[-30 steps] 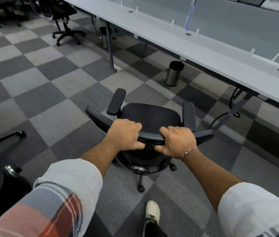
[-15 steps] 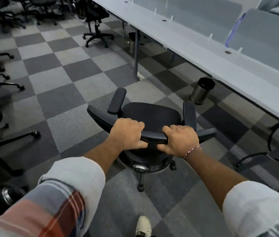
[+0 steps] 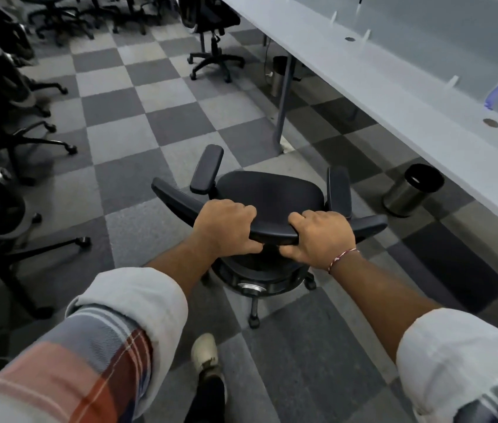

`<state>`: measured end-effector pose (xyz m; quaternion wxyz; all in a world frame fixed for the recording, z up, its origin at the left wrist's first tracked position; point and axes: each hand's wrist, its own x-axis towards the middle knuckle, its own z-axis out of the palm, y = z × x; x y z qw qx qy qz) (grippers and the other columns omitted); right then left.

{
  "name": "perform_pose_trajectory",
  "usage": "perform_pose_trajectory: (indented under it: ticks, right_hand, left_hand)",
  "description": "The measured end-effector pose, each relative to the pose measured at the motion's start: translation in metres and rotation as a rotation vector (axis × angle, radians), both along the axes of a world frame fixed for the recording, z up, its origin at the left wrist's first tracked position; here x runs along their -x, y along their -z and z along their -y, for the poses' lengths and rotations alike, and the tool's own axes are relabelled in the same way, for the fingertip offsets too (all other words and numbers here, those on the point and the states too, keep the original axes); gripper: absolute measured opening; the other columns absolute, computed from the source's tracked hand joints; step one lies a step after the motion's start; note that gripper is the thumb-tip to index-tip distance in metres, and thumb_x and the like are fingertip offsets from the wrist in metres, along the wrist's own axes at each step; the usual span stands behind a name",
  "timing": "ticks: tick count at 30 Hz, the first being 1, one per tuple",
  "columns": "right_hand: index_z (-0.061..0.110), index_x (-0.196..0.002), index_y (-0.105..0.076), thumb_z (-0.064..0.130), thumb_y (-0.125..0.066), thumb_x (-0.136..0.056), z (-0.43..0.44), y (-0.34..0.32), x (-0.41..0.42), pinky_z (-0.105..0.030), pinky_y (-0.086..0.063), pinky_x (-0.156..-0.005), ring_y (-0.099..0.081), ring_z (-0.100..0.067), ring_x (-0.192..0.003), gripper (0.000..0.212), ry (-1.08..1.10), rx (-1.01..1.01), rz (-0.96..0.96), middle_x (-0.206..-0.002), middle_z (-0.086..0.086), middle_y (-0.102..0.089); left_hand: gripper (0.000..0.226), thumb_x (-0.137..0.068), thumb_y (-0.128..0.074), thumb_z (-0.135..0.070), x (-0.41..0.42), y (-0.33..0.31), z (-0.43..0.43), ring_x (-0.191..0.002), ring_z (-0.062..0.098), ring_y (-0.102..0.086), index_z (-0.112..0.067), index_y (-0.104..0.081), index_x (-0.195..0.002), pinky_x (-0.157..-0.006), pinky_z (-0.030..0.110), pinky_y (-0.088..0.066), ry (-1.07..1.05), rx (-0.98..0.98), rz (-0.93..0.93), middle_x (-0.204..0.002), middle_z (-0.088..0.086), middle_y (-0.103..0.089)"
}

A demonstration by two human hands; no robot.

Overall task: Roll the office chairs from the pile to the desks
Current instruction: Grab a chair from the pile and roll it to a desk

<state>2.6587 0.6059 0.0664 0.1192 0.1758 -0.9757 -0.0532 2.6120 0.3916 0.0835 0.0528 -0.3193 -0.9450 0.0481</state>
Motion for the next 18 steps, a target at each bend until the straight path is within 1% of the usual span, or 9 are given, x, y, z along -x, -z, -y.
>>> perform_pose_trajectory:
  ticks: [2, 4, 9, 12, 14, 18]
  right_hand:
    - [0.017, -0.076, -0.053, 0.064, -0.068, -0.067, 0.004, 0.003, 0.031, -0.029, -0.037, -0.047, -0.056, -0.025, -0.05, 0.05, 0.002, 0.014, -0.001, -0.06, -0.001, -0.055]
    - [0.018, -0.074, -0.051, 0.064, -0.07, -0.066, 0.009, 0.004, 0.068, -0.028, -0.034, -0.047, -0.054, -0.025, -0.048, 0.05, -0.005, 0.019, -0.023, -0.058, -0.001, -0.053]
    - [0.02, -0.077, -0.05, 0.066, -0.066, -0.068, 0.025, 0.0, 0.161, -0.028, -0.029, -0.05, -0.056, -0.024, -0.051, 0.049, -0.008, 0.012, -0.043, -0.062, 0.0, -0.055]
    - [0.02, -0.079, -0.052, 0.067, -0.065, -0.07, 0.031, -0.002, 0.214, -0.028, -0.031, -0.049, -0.055, -0.023, -0.051, 0.049, -0.01, 0.015, -0.026, -0.063, 0.001, -0.056]
    - [0.019, -0.076, -0.052, 0.066, -0.068, -0.067, 0.034, -0.002, 0.243, -0.027, -0.032, -0.047, -0.054, -0.023, -0.048, 0.05, 0.004, 0.027, -0.026, -0.06, 0.001, -0.054]
    - [0.019, -0.074, -0.053, 0.065, -0.071, -0.065, 0.038, -0.002, 0.313, -0.027, -0.03, -0.046, -0.053, -0.023, -0.045, 0.05, 0.005, 0.036, -0.032, -0.057, 0.001, -0.053]
  left_hand:
    - [0.052, -0.075, -0.057, -0.072, 0.031, 0.002, 0.004, -0.065, 0.016, -0.055, -0.022, -0.049, -0.08, -0.06, 0.03, -0.044, -0.003, 0.01, -0.008, -0.071, -0.006, -0.057]
    - [0.051, -0.076, -0.057, -0.073, 0.069, 0.003, 0.01, -0.064, 0.015, -0.054, -0.022, -0.05, -0.081, -0.061, 0.03, -0.045, -0.012, 0.008, -0.007, -0.07, -0.007, -0.056]
    - [0.051, -0.076, -0.058, -0.074, 0.164, -0.003, 0.024, -0.063, 0.014, -0.052, -0.024, -0.046, -0.082, -0.063, 0.03, -0.046, -0.02, 0.03, 0.018, -0.069, -0.009, -0.051]
    - [0.051, -0.076, -0.059, -0.073, 0.216, -0.008, 0.028, -0.061, 0.012, -0.05, -0.024, -0.046, -0.081, -0.062, 0.03, -0.044, -0.022, 0.034, 0.045, -0.066, -0.01, -0.048]
    - [0.051, -0.075, -0.059, -0.073, 0.244, -0.006, 0.031, -0.062, 0.012, -0.051, -0.024, -0.048, -0.081, -0.061, 0.029, -0.042, -0.016, 0.029, 0.062, -0.066, -0.01, -0.047]
    - [0.051, -0.075, -0.059, -0.073, 0.315, -0.007, 0.036, -0.059, 0.013, -0.049, -0.023, -0.047, -0.079, -0.06, 0.029, -0.04, -0.006, 0.017, 0.047, -0.064, -0.009, -0.046]
